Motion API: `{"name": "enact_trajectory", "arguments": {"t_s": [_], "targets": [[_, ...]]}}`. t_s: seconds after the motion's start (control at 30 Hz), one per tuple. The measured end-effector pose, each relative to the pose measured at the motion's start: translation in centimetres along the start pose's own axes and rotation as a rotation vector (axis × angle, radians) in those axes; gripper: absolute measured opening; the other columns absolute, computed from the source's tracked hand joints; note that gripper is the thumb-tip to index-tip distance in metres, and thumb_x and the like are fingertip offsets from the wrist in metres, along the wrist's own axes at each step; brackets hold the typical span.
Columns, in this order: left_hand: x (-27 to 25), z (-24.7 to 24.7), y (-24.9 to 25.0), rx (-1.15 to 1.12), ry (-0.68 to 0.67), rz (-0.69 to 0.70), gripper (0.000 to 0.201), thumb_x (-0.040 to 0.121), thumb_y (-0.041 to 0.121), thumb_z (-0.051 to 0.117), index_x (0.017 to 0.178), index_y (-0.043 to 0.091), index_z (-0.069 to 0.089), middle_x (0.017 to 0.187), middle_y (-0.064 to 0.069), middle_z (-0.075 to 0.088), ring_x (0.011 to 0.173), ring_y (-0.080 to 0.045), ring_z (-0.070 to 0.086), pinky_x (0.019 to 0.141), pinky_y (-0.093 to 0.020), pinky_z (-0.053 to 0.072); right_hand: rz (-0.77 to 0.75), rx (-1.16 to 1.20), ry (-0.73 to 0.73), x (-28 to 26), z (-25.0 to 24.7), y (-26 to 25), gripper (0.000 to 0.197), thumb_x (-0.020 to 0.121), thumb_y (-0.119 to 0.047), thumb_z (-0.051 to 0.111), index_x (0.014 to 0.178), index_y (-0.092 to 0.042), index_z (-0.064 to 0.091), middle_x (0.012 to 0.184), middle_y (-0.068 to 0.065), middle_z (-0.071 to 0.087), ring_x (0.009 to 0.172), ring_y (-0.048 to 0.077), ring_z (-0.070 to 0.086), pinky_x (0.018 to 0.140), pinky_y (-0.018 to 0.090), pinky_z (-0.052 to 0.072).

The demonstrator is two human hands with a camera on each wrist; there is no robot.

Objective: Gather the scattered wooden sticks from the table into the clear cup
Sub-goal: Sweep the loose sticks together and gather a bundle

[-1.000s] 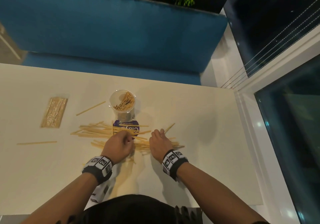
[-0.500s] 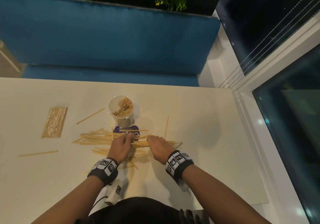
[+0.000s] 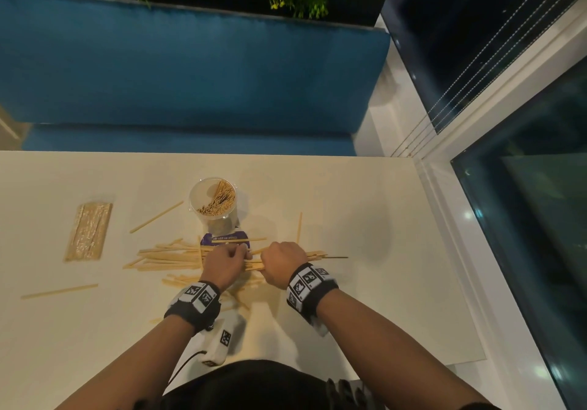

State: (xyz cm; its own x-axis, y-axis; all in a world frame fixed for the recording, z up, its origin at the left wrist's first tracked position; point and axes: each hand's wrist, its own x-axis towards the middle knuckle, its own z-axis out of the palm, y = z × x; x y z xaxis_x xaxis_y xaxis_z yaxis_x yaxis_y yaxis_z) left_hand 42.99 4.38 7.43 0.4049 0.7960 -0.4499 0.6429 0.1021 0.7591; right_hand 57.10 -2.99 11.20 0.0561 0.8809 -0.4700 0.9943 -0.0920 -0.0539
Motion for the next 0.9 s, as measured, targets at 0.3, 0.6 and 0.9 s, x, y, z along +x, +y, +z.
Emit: {"name": "enact_trajectory", "arguments": {"t_s": [0.3, 0.6, 0.9], "targets": [[0.1, -1.6, -0.4, -0.693, -0.045, -0.4, 0.054, 0.108, 0.039, 0.035, 0.096, 0.001, 0.071, 0.099, -0.02, 0.074, 0.087, -0.032, 0.068, 0.077, -0.046, 0.059, 0.037, -0.077, 0.011, -0.5, -1.9, -1.2, 0.018, 0.096, -0.013, 0.054, 0.104, -0.014, 0.07, 0.098, 0.008, 0.067, 0.091, 0.029, 0.068, 0.07, 0.035, 0.039], [-1.1, -0.5, 2.1, -0.812, -0.201, -0.44, 0.047, 0.109, 0.036, 0.034, 0.109, -0.002, 0.061, 0.094, -0.015, 0.063, 0.092, -0.027, 0.06, 0.065, -0.037, 0.055, 0.001, -0.198, 0.02, -0.4, -3.5, -4.5, 0.025, 0.103, -0.021, 0.049, 0.121, -0.022, 0.068, 0.11, 0.004, 0.07, 0.101, 0.024, 0.069, 0.076, 0.035, 0.045], [-1.4, -1.6, 2.4, -1.141, -0.355, -0.364, 0.063, 0.098, 0.066, 0.04, 0.123, 0.012, 0.06, 0.107, -0.012, 0.068, 0.097, -0.031, 0.066, 0.075, -0.042, 0.057, 0.031, 0.257, 0.129, -0.3, -3.9, -3.6, 0.033, 0.091, -0.032, 0.061, 0.122, -0.035, 0.071, 0.096, 0.007, 0.071, 0.084, 0.027, 0.07, 0.078, 0.038, 0.058]]}}
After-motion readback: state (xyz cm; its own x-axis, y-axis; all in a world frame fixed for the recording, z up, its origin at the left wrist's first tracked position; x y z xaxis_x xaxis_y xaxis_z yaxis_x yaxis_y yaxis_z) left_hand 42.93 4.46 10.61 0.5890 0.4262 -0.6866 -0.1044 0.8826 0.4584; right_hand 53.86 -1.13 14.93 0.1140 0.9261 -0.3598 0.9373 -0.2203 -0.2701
